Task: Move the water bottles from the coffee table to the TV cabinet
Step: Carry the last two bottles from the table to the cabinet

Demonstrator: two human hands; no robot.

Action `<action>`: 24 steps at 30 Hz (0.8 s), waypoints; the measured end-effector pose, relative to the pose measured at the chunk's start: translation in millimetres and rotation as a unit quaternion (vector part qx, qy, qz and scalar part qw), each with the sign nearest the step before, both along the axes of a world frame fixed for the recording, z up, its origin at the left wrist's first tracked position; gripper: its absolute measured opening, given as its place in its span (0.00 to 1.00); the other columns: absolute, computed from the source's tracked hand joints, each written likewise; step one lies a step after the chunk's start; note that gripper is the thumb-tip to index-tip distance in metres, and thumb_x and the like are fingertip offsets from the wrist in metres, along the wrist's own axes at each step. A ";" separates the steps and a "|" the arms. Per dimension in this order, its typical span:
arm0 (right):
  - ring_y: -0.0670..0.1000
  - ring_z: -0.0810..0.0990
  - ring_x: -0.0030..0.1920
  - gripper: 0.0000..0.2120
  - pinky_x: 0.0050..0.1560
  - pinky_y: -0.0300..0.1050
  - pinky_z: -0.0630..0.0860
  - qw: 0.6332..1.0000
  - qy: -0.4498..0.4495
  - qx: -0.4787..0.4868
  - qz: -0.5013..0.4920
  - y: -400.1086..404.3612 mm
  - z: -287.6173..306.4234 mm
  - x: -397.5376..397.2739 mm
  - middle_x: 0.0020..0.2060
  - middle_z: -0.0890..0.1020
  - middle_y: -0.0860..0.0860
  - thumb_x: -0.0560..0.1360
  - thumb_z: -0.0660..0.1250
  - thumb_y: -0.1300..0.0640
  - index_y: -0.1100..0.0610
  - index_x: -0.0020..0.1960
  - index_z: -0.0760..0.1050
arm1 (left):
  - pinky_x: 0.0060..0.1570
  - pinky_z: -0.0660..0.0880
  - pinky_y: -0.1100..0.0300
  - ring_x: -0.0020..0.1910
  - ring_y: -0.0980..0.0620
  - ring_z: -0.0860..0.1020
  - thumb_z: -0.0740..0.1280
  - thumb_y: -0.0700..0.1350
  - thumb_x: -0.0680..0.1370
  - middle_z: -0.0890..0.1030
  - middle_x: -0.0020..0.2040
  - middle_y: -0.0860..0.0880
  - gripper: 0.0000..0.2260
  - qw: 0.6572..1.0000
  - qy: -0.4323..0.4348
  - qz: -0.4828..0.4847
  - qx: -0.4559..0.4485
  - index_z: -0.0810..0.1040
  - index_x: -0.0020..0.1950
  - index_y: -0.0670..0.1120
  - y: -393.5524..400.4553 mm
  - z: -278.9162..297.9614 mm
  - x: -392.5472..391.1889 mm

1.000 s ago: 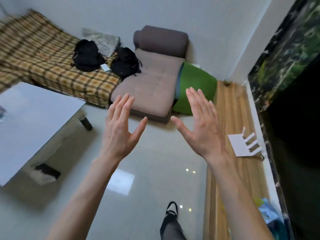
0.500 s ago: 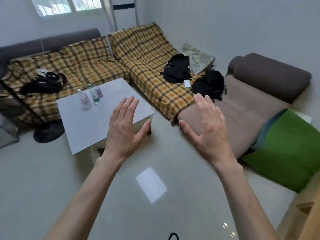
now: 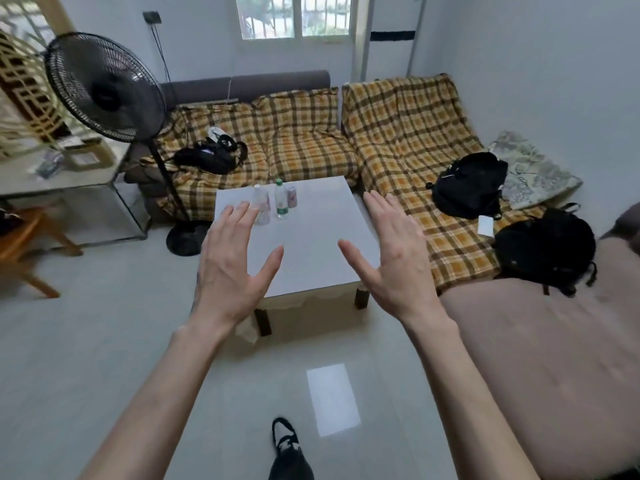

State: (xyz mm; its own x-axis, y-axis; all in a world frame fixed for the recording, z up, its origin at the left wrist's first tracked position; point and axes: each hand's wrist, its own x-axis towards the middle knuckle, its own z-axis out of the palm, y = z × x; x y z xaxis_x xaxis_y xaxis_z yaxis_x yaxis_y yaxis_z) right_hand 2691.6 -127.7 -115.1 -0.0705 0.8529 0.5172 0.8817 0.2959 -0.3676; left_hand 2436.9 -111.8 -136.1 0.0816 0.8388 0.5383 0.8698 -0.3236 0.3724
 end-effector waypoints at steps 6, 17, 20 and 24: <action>0.50 0.56 0.82 0.35 0.80 0.58 0.58 0.999 -0.013 -0.009 0.037 119.7 -8.0 -36.4 0.81 0.63 0.50 0.82 0.61 0.37 0.55 0.82 0.59 | 0.80 0.60 0.43 0.83 0.48 0.57 0.63 0.60 0.81 0.65 0.81 0.47 0.32 0.999 -0.010 0.048 -0.004 0.63 0.80 0.45 99.5 -12.1 -33.2; 0.51 0.56 0.83 0.35 0.79 0.59 0.58 0.997 -0.001 -0.051 0.059 282.3 -26.6 -78.6 0.81 0.64 0.50 0.82 0.63 0.40 0.55 0.82 0.59 | 0.81 0.58 0.46 0.83 0.49 0.57 0.62 0.60 0.81 0.64 0.81 0.48 0.32 0.998 -0.015 0.060 -0.032 0.63 0.80 0.46 270.7 -41.4 -65.3; 0.50 0.55 0.83 0.35 0.80 0.58 0.58 0.996 -0.013 -0.067 0.065 326.1 -36.2 -80.7 0.81 0.62 0.49 0.82 0.63 0.39 0.54 0.82 0.58 | 0.80 0.59 0.45 0.83 0.49 0.56 0.62 0.61 0.81 0.64 0.81 0.49 0.32 0.997 -0.013 0.055 -0.045 0.63 0.80 0.47 313.8 -56.3 -63.8; 0.50 0.54 0.83 0.35 0.79 0.58 0.58 0.993 -0.019 -0.083 0.083 394.2 -55.2 -82.9 0.81 0.62 0.48 0.82 0.63 0.39 0.55 0.82 0.58 | 0.81 0.57 0.49 0.83 0.50 0.56 0.61 0.62 0.81 0.64 0.81 0.50 0.31 0.995 -0.010 0.067 -0.068 0.62 0.80 0.48 371.3 -77.5 -64.1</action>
State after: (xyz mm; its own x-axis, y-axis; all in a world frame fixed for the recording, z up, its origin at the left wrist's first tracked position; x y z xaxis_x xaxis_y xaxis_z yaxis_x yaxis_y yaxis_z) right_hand 2608.7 266.6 -170.3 -0.2339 0.9010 0.3653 0.8399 0.3765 -0.3908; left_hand 2372.9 259.4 -213.6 -0.0451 0.9069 0.4190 0.8936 -0.1509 0.4227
